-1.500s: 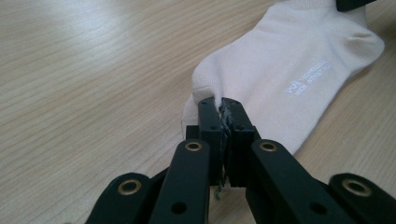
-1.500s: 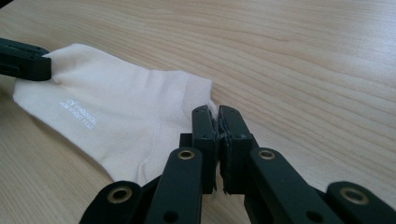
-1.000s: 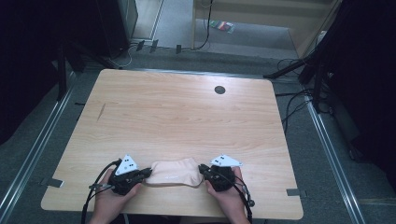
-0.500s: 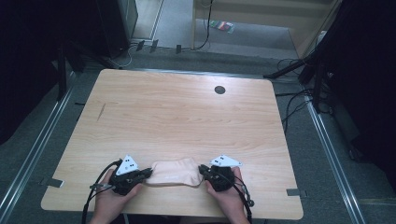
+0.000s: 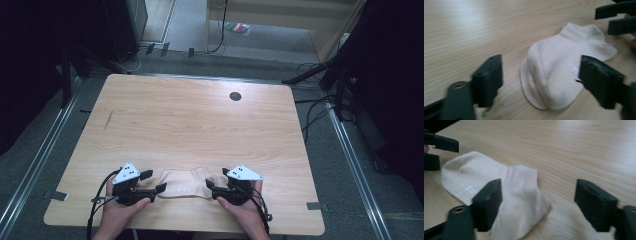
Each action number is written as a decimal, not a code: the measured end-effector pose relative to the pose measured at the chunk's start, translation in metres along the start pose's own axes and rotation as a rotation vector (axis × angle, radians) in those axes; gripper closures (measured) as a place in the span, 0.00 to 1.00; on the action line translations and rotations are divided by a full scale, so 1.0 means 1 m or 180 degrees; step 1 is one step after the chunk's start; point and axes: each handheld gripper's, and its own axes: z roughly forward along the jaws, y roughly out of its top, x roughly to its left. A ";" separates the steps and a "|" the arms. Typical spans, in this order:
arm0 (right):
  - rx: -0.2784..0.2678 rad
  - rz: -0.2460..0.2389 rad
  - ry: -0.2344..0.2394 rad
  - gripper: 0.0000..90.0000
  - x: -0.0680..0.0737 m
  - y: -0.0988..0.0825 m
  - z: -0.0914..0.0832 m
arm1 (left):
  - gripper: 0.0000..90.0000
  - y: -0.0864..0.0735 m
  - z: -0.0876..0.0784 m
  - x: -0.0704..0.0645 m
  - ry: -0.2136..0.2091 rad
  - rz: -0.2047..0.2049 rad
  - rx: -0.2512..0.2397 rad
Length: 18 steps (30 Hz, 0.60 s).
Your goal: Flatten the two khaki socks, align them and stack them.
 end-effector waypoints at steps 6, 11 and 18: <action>-0.0142 -0.0039 -0.0101 0.13 0.007 0.007 -0.010 | 0.09 0.005 -0.010 -0.001 0.0120 0.0016 -0.0253; -0.0186 0.0026 -0.0247 0.12 0.003 0.009 -0.012 | 0.09 0.006 -0.015 0.005 0.0200 -0.0059 -0.0330; -0.0267 0.0140 -0.0324 0.12 -0.011 0.011 -0.019 | 0.09 0.005 -0.019 0.017 0.0341 -0.0108 -0.0333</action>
